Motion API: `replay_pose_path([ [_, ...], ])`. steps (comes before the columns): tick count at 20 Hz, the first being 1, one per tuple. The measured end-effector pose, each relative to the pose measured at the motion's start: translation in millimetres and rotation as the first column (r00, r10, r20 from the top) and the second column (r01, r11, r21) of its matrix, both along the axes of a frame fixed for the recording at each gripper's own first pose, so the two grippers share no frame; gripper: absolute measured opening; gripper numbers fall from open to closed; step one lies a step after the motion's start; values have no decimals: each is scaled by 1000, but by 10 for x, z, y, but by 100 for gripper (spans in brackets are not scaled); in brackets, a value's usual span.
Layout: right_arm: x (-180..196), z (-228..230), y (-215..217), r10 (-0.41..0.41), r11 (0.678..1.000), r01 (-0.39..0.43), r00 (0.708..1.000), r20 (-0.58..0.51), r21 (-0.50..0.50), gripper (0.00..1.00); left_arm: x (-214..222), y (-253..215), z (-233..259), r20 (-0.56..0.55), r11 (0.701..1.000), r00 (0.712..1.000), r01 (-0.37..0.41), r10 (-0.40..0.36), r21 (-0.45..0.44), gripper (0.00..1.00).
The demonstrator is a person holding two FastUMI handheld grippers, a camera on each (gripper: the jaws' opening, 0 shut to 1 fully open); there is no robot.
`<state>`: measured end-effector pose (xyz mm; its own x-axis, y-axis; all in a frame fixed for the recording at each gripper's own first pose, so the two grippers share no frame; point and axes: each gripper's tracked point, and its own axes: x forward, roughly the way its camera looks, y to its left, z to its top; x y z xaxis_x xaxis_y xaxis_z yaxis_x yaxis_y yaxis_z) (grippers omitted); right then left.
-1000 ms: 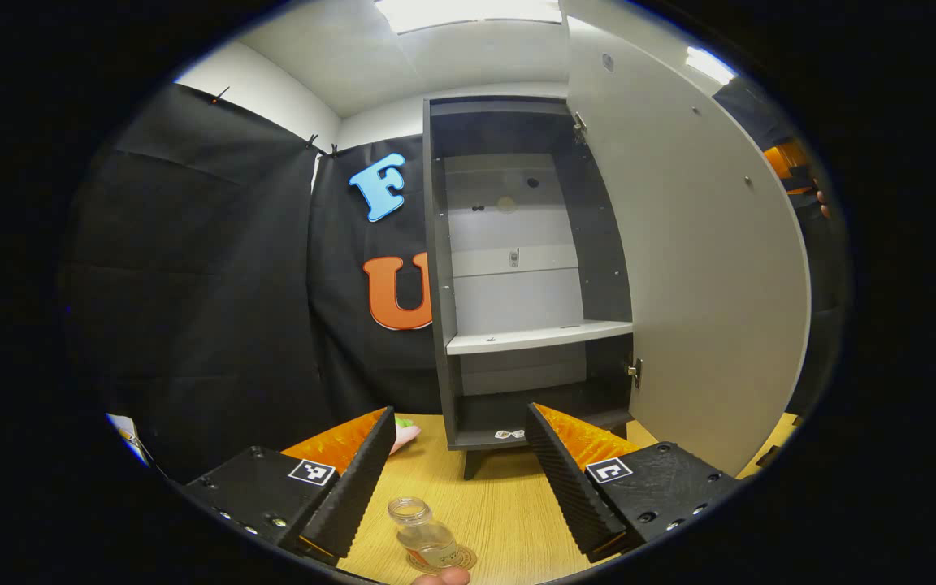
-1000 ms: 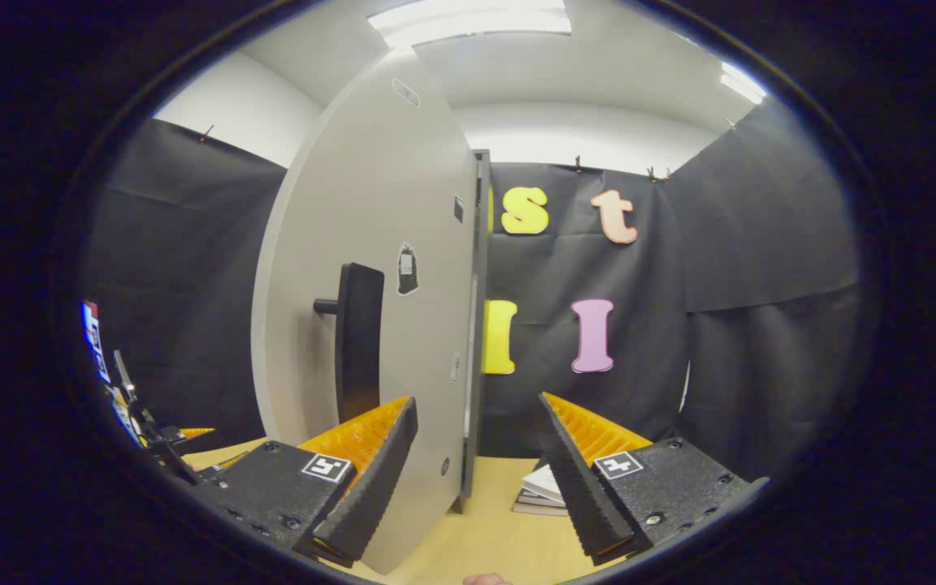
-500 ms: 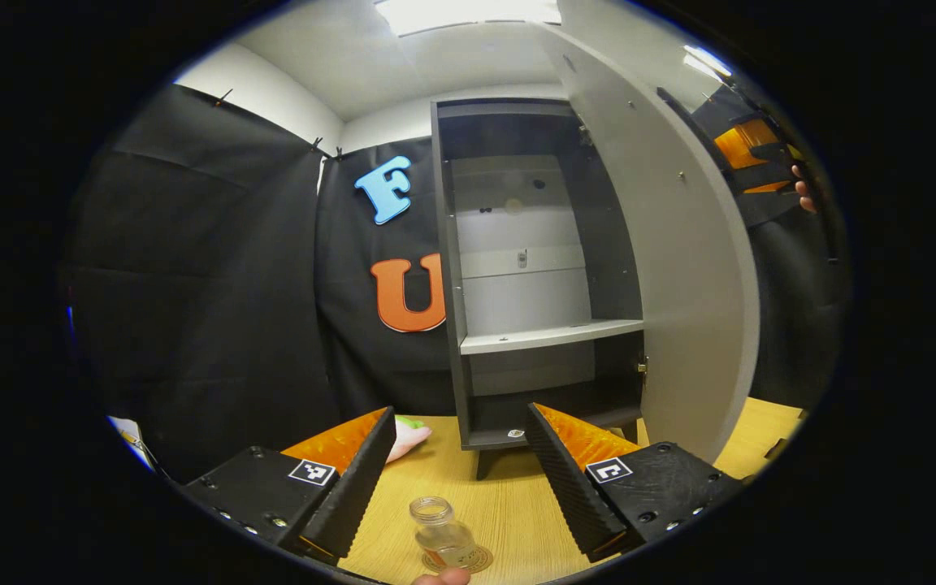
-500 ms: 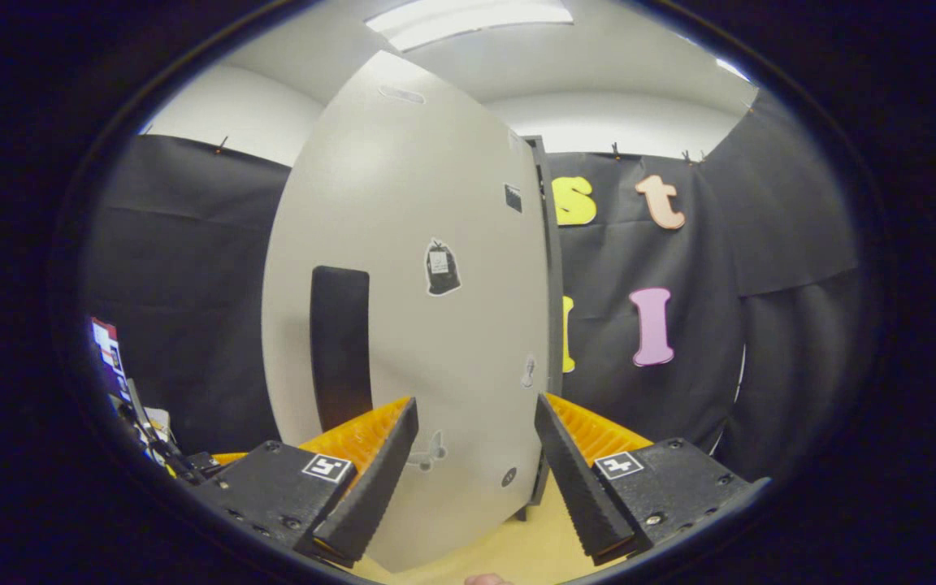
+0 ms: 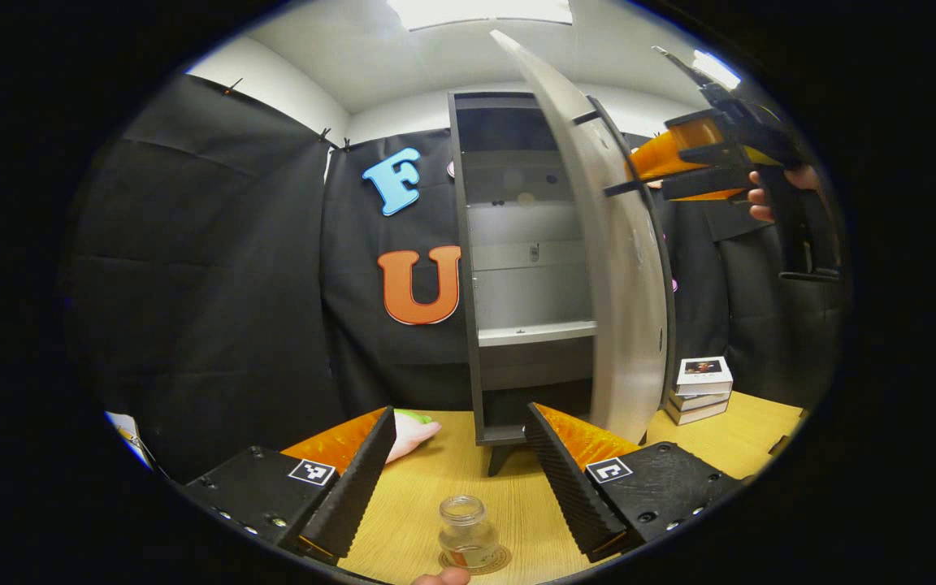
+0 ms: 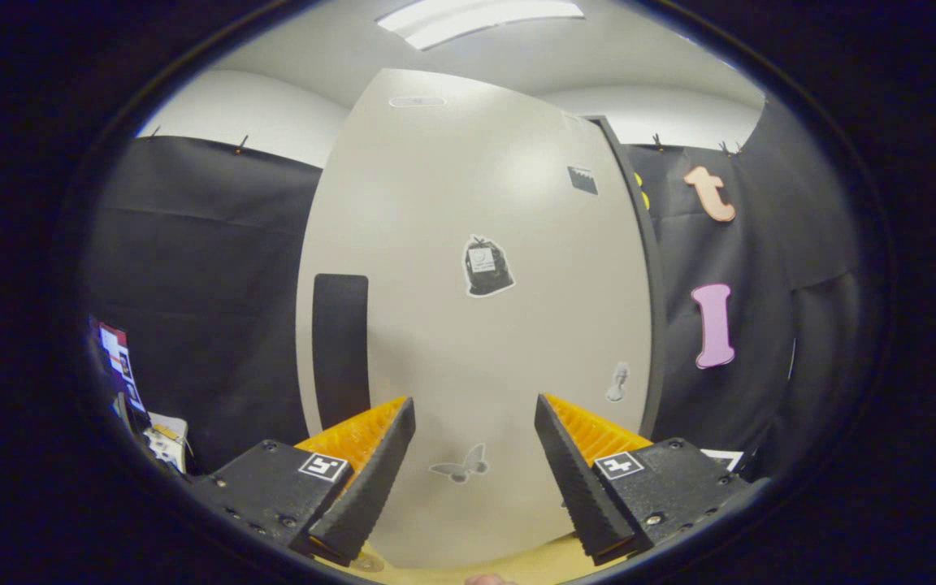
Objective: Open the cabinet door with the right hand, grasp the bottle in the cabinet with the left hand and place it on the coaster, then close the cabinet door with the right hand.
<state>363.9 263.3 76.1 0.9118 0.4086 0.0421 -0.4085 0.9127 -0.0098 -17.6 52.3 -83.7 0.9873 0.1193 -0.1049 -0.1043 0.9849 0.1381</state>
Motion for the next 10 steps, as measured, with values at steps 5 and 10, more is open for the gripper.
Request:
replay_pose_path([
  [5,255,-136,310,17,1000,-17,1000,-16,3,96,8,81,-44,-12,1000,1000,-5,5,-12,96],
  [10,294,-160,264,14,999,-13,999,-38,37,96,24,91,-69,-14,1000,1000,-12,12,-22,96],
])
